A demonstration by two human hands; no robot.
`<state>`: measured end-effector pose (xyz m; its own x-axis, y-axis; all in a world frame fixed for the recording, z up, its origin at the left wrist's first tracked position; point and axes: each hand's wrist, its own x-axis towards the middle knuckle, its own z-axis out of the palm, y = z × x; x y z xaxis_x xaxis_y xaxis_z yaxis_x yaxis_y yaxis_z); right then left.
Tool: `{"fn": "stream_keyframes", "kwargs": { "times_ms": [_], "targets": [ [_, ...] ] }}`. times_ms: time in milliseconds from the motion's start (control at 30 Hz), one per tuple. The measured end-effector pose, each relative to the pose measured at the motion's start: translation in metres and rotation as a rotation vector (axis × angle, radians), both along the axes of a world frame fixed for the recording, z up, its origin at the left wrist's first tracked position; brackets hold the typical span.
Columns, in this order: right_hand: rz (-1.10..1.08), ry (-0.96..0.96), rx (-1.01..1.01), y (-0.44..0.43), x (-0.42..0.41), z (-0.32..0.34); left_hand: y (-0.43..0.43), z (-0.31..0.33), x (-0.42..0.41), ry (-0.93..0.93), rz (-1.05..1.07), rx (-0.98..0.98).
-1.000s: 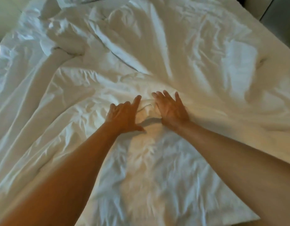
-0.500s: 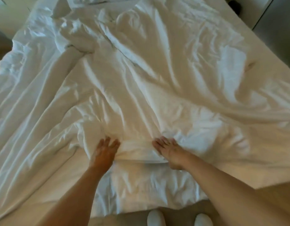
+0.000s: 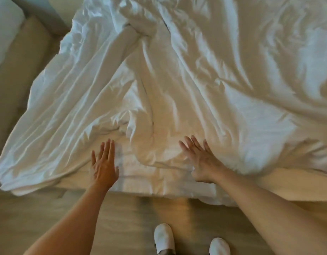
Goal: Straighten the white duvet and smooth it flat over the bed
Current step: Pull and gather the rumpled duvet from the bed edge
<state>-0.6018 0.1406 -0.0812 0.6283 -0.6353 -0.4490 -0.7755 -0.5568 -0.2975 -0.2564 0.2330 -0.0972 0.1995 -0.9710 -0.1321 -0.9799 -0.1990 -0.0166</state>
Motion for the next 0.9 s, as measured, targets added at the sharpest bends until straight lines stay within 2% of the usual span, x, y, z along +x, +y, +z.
{"fn": "stream_keyframes", "kwargs": {
  "times_ms": [100,267,433,567,667,767,900],
  "targets": [
    [0.128,-0.122,-0.025,0.006,0.077,0.007,0.003,0.003,0.034,-0.029,0.034,0.019],
    [0.203,-0.261,-0.042,0.003,0.209,-0.006,-0.032,-0.02,0.077,-0.012,-0.072,-0.032],
    [0.055,-0.053,-0.359,-0.035,0.293,-0.048,-0.07,-0.055,0.118,-0.036,-0.068,-0.12],
    [-0.023,-0.061,-0.571,-0.069,0.319,-0.075,-0.097,-0.065,0.167,-0.065,-0.13,-0.197],
    [-0.128,-0.031,-0.715,-0.09,0.342,-0.074,-0.106,-0.071,0.207,-0.074,-0.236,-0.185],
    [-0.195,0.069,-0.686,-0.112,0.361,-0.063,-0.1,-0.072,0.233,-0.022,-0.396,-0.169],
    [-0.057,0.16,-0.539,-0.085,0.354,-0.067,-0.071,-0.072,0.24,0.074,-0.561,-0.099]
  ]
}}
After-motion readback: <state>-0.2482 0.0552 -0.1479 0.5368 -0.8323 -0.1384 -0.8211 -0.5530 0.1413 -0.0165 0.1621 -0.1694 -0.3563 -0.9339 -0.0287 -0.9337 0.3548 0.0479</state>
